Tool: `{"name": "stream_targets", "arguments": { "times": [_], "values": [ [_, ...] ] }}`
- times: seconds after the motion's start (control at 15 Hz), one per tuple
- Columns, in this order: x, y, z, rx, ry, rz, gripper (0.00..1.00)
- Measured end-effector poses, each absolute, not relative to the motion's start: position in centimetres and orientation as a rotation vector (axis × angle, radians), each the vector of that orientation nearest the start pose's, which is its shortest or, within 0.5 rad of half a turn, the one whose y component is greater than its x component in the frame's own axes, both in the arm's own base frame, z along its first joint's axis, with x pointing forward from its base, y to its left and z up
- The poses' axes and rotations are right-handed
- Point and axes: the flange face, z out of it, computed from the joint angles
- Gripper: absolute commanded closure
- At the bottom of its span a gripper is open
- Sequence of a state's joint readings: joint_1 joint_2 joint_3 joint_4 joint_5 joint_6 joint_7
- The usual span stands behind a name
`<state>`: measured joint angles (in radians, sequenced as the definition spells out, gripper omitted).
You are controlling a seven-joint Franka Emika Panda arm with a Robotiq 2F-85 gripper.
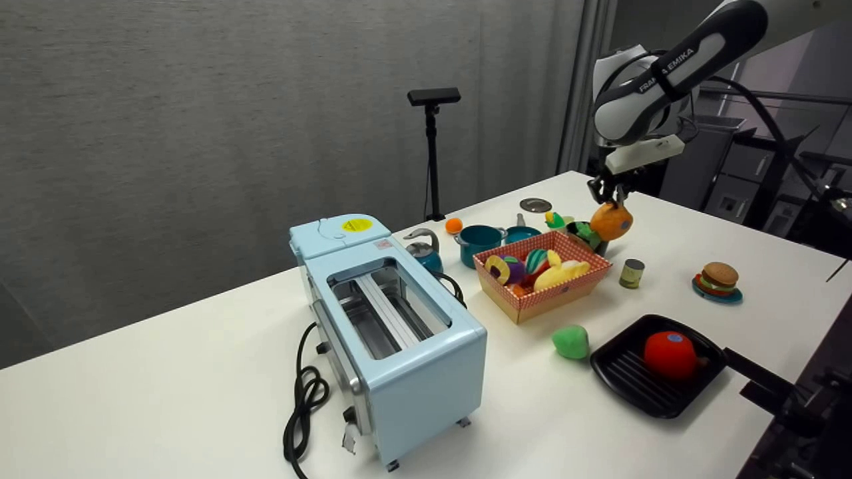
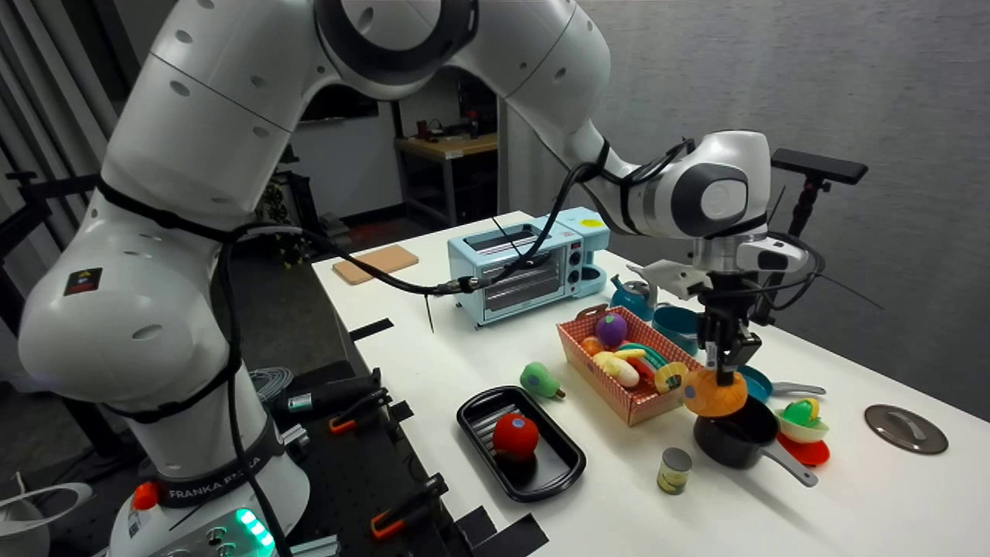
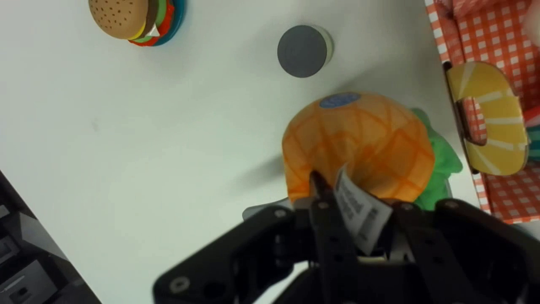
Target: Pick up the plush vegetable from the pot and put it on the vegetable rag
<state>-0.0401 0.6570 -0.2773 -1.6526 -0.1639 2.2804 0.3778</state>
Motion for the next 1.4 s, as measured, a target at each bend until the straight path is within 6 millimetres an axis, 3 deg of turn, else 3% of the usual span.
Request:
{"name": "stream_targets", "arguments": {
  "times": [0.47, 0.8, 1.4],
  "values": [
    [62.3, -14.9, 27.2, -3.331, 0.771, 0.01, 0.98],
    [61.2, -12.0, 28.5, -3.338, 0.688, 0.001, 0.98],
    [61.3, -7.9, 27.9, -3.343, 0.609, 0.008, 0.98]
  ]
}}
